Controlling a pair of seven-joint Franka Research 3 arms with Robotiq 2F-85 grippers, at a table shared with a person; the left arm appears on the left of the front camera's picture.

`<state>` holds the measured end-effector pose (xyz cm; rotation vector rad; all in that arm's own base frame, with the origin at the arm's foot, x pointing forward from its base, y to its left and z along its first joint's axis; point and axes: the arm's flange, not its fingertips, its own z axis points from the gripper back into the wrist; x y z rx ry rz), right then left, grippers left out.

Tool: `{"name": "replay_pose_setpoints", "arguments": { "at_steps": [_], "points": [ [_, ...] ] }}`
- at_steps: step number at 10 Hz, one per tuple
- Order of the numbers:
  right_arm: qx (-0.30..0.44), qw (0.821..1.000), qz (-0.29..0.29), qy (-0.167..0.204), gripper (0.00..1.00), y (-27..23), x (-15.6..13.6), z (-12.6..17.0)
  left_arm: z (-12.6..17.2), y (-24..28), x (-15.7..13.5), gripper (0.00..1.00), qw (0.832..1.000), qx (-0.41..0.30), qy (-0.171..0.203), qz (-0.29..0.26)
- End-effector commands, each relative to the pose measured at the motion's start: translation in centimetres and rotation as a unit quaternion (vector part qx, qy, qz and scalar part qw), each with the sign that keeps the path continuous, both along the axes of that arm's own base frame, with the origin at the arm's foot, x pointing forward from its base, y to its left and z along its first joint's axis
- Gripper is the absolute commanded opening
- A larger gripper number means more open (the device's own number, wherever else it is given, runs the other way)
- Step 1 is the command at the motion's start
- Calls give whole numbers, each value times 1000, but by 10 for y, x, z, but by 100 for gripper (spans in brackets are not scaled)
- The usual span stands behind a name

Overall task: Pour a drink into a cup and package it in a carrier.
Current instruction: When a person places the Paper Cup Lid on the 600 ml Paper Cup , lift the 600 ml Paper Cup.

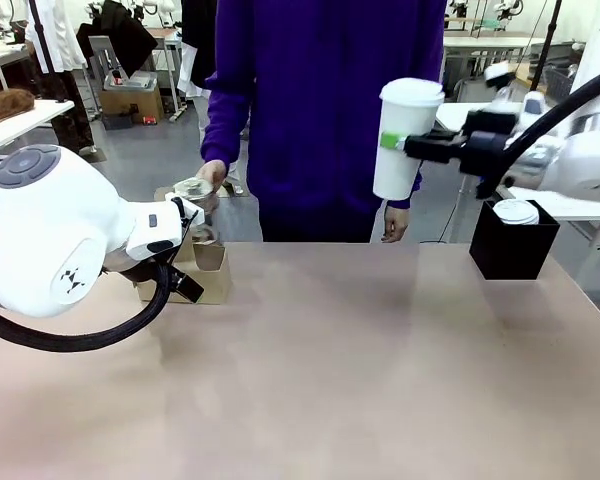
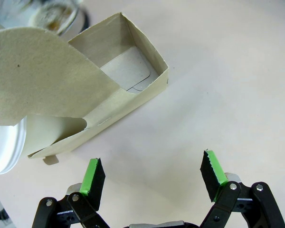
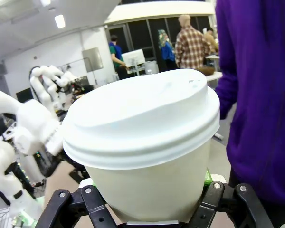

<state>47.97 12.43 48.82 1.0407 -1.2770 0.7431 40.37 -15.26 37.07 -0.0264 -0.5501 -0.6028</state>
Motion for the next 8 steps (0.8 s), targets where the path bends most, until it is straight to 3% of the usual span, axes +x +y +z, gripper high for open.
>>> {"name": "replay_pose_setpoints", "arguments": {
  "at_steps": [1, 4, 5, 6, 8],
  "points": [
    [-2, 1000, 20, 3, 80, -21, -25, 33, 0, 1, 0, 100, 1000, -1, 1, 1],
    [-9, 1000, 14, 4, 80, -27, -33, 44, 0, 1, 0, 100, 1000, -1, 1, 1],
    [10, 1000, 13, 14, 80, -31, -29, 31, 0, 1, 0, 100, 1000, -1, 1, 1],
    [-12, 1000, 9, -9, 80, -28, -34, 47, 0, 1, 0, 100, 1000, -1, 1, 1],
    [-12, 1000, 9, -9, 80, -28, -34, 47, 0, 1, 0, 100, 1000, -1, 1, 1]
  ]
}}
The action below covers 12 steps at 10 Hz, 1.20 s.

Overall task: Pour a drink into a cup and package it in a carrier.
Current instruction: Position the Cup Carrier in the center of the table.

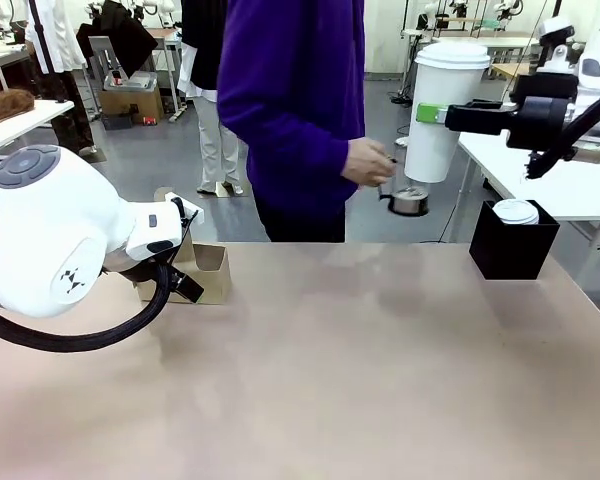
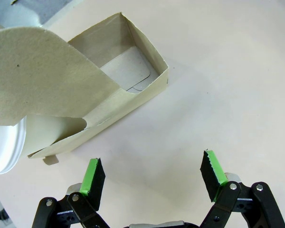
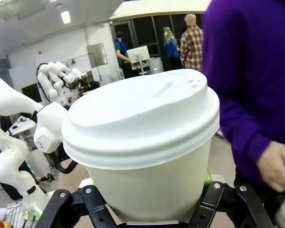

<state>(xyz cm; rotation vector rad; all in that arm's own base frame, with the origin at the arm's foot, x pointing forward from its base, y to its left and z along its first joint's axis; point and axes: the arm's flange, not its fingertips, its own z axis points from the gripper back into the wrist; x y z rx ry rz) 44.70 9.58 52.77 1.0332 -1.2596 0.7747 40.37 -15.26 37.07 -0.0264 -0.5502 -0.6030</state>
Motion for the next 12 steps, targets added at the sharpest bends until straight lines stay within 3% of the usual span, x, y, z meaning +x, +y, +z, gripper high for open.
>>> {"name": "replay_pose_setpoints", "arguments": {
  "at_steps": [1, 8, 12],
  "points": [
    [1, 1000, -1, -7, 80, 1, -1, 8, 0, 1, 0, 100, 1000, -1, 1, 1],
    [1, 1000, -1, -7, 80, 1, -1, 8, 0, 0, 0, 100, 1000, 0, 0, 0],
    [1, 1000, -1, -7, 80, 1, -1, 8, 85, 12, 2, 100, 998, -7, 25, 63]
  ]
}}
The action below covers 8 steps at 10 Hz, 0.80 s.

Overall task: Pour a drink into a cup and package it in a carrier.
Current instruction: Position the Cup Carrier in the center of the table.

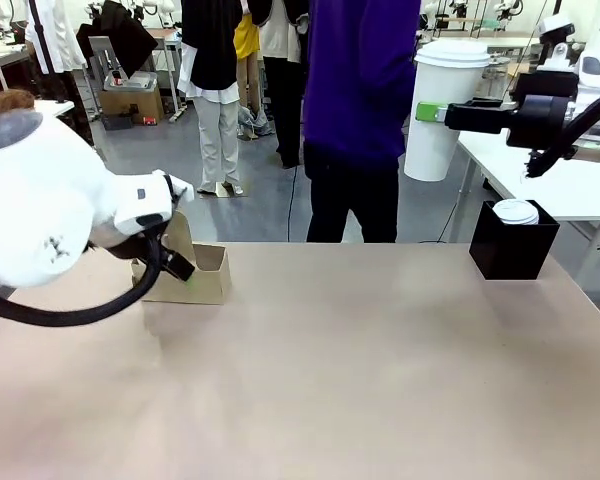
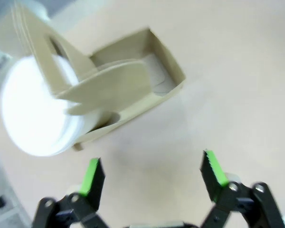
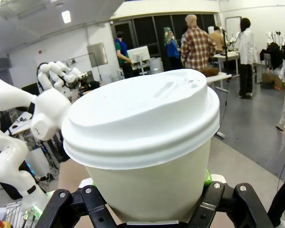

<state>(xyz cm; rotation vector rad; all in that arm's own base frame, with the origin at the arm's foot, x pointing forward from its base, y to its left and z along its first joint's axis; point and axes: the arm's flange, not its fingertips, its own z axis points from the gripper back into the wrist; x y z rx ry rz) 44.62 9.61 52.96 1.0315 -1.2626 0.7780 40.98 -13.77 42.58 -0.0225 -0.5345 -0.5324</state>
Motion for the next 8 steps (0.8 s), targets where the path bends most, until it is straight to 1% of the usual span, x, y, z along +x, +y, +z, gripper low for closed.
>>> {"name": "replay_pose_setpoints", "arguments": {
  "at_steps": [1, 3, 4, 6, 8],
  "points": [
    [1, 1000, -1, -4, 80, 1, 0, 6, 53, 1, -2, 100, 999, -9, 22, 43],
    [1, 1000, -1, -4, 80, 1, 0, 6, 93, 5, 11, 100, 996, -16, 44, 75],
    [1, 1000, -1, -4, 80, 1, 0, 6, 109, 7, 25, 100, 994, -19, 55, 95],
    [1, 1000, -1, -4, 80, 1, 0, 6, 123, 4, 58, 100, 988, -28, 90, 124],
    [1, 1000, -1, -4, 80, 1, 0, 6, 125, -4, 85, 100, 982, -30, 115, 145]
  ]
}}
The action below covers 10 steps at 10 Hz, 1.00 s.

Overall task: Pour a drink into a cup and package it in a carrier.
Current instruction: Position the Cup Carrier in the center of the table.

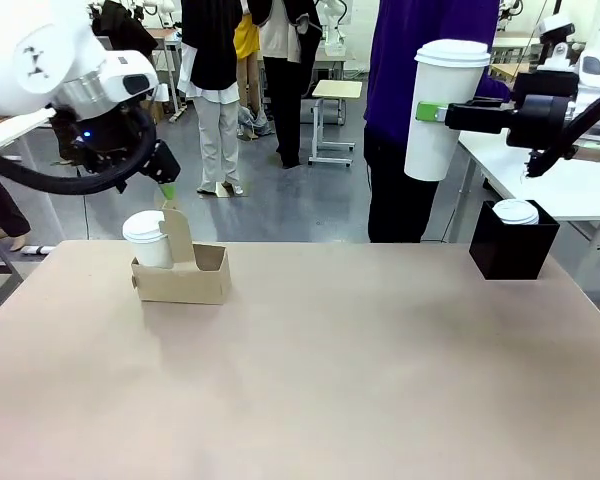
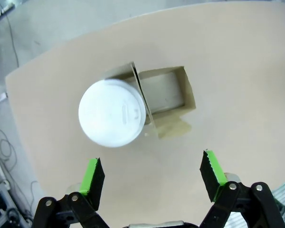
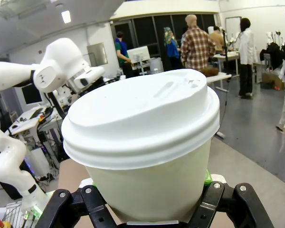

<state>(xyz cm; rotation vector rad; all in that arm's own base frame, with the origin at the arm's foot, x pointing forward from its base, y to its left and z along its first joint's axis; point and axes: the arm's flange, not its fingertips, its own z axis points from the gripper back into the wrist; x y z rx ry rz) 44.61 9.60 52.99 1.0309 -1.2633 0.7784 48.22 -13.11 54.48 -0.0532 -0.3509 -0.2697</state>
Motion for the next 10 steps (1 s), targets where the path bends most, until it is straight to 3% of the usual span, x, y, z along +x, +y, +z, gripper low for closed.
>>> {"name": "replay_pose_setpoints", "arguments": {
  "at_steps": [1, 5, 9, 10],
  "points": [
    [1, 1000, 0, -4, 80, 1, 0, 6, 4, -18, 24, 100, 999, -5, 26, 38],
    [1, 1000, 0, -4, 80, 1, 0, 6, -14, -30, 62, 100, 995, 9, 53, 86],
    [1, 1000, 0, -4, 80, 1, 0, 6, -34, -28, 71, 100, 991, 21, 68, 110],
    [1, 1000, 0, -4, 80, 1, 0, 6, -35, -28, 72, 62, 991, 20, 63, 117]
  ]
}}
